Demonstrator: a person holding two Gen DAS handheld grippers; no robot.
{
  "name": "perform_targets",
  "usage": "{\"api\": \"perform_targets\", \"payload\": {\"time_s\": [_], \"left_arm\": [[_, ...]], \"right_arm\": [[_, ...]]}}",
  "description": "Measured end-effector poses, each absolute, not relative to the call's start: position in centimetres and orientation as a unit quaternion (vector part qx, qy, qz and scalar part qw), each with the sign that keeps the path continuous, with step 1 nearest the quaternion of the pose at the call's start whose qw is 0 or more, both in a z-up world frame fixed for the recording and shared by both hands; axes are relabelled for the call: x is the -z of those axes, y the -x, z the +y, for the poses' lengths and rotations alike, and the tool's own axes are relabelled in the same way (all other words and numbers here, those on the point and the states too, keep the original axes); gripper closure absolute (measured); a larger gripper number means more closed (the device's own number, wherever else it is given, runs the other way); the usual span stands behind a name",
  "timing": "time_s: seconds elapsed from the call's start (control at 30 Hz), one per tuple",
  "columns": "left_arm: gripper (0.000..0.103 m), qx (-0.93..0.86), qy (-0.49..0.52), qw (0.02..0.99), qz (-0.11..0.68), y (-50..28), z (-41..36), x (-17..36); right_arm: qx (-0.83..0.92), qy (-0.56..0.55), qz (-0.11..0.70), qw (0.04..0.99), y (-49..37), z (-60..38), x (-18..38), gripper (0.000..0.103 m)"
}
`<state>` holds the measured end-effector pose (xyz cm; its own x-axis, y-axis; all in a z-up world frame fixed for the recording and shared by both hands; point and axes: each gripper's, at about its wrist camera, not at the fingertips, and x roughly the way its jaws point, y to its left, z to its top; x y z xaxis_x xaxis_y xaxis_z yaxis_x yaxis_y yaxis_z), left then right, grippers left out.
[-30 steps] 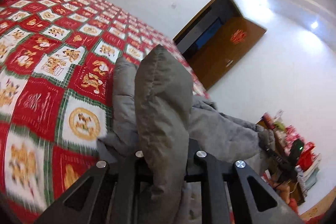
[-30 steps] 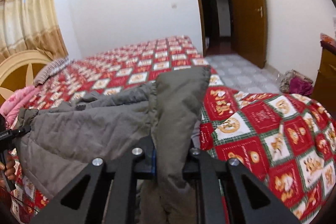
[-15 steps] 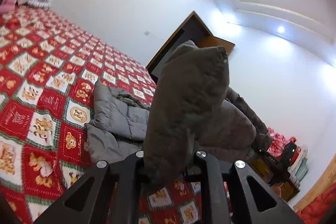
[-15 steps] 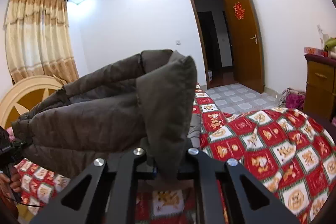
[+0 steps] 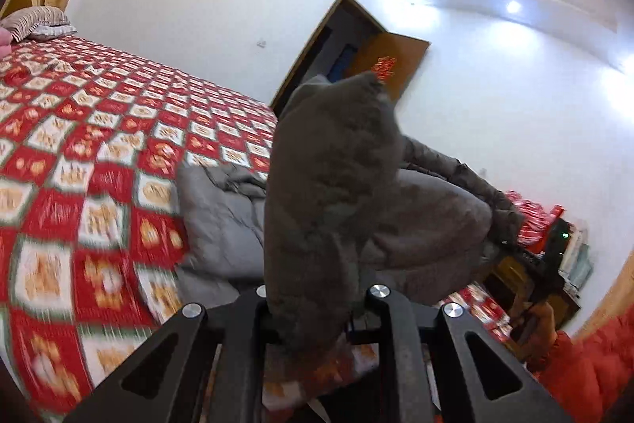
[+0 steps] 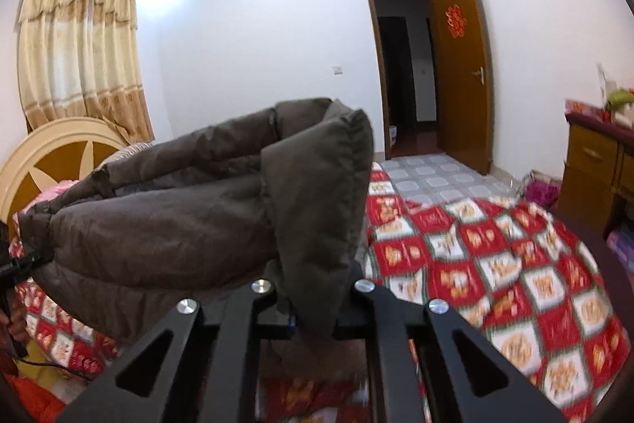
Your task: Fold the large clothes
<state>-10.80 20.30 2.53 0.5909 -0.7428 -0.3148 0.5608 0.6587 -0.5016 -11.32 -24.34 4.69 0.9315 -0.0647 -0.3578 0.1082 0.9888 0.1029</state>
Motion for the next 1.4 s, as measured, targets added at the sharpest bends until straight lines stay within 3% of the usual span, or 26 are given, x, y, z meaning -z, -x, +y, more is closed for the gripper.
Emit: {"api": "perform_targets", "payload": {"time_s": [0.23, 0.5, 0.6, 0.77, 0.97, 1.23, 1.4], "left_arm": [[0.089, 0.307, 0.18, 0.881, 0.312, -3.3, 16.9, -3.0], [0.089, 0.192, 0.127, 0.897, 0.378, -12.4, 12.3, 4.2], [0.088, 0.179, 0.112, 0.895, 0.393, -13.5, 11.3, 6.6], [0.077, 0.153, 0.072, 0.903, 0.395, -13.8, 9.9, 9.4], [0.077, 0.146, 0.108, 0.892, 0.415, -14.8, 10.6, 10.5], [0.077, 0.129, 0.078, 0.902, 0.404, -14.6, 9.4, 10.6], [0.077, 0.162, 0.122, 0.884, 0.42, -15.0, 11.1, 10.3]], "right_arm": [[0.048, -0.05, 0.211, 0.975, -3.2, -26.5, -5.2, 0.09], [0.1, -0.097, 0.308, 0.941, -16.7, -28.9, 4.7, 0.091], [0.117, -0.084, 0.317, 0.937, -17.8, -28.5, 6.8, 0.091], [0.135, -0.07, 0.338, 0.929, -19.1, -27.8, 9.5, 0.085], [0.149, -0.074, 0.38, 0.91, -20.9, -28.1, 11.1, 0.082], [0.174, -0.046, 0.388, 0.904, -21.5, -27.4, 12.0, 0.08], [0.173, -0.038, 0.386, 0.905, -21.4, -27.2, 11.2, 0.067]]}}
